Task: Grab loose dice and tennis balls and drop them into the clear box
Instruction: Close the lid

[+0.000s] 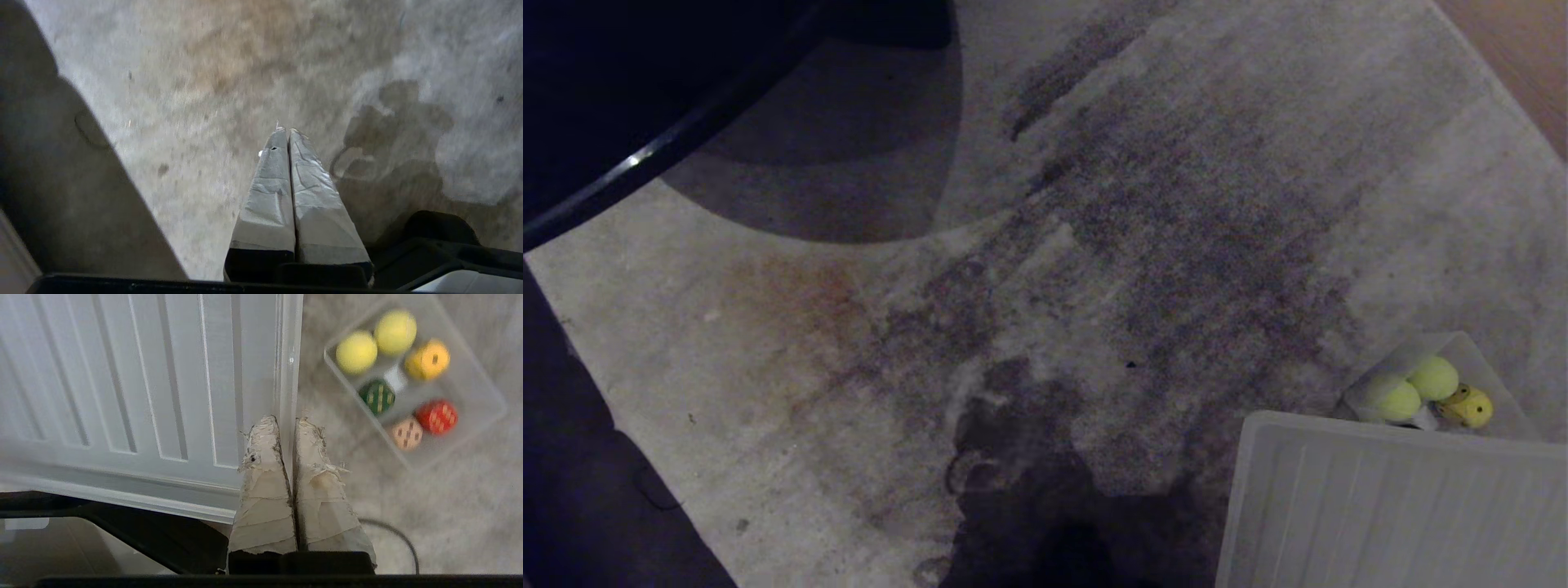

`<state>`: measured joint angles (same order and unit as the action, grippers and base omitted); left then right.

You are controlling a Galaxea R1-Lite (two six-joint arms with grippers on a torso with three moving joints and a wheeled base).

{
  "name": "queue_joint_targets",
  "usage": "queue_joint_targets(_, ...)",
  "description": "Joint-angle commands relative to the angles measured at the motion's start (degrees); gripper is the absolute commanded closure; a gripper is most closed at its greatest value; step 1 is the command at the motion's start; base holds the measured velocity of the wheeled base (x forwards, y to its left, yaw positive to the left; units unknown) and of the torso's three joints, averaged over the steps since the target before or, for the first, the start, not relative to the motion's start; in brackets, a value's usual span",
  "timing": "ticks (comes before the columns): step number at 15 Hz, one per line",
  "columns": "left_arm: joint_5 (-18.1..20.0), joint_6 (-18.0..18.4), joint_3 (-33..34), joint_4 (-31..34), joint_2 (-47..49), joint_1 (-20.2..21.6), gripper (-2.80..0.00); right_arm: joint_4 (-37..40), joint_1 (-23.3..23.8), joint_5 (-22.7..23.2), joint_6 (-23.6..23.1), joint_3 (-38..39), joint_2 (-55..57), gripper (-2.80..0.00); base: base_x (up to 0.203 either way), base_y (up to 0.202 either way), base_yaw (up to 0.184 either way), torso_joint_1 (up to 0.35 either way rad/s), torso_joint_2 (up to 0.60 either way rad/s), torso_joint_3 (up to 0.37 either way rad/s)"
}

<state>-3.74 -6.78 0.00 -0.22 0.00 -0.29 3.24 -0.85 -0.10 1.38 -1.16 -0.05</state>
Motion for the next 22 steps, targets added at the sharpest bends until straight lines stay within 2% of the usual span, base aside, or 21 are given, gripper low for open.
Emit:
queue_joint_targets(1,0.0,-0.1,0.1,0.0,0.1,-0.1,0.00,0.0,0.0,0.0,0.0,0.0,0.1,0.00,-0.185,0.000,-0.003,0.002,0.00,0.005)
queue_joint_targets(5,0.0,-0.1,0.1,0.0,0.1,0.0,0.00,0.0,0.0,0.0,0.0,0.0,0.1,0.00,-0.169,0.000,0.000,0.000,0.00,0.002)
queue_joint_targets(14,0.0,-0.1,0.1,0.0,0.1,0.0,0.00,0.0,0.0,0.0,0.2,-0.1,0.1,0.00,0.000,0.000,0.000,0.000,0.00,0.000)
queue_joint_targets(22,0.0,-0.1,0.1,0.0,0.1,0.0,0.00,0.0,0.0,0.0,0.2,0.0,0.1,0.00,0.002,0.009,-0.153,0.003,0.00,0.002)
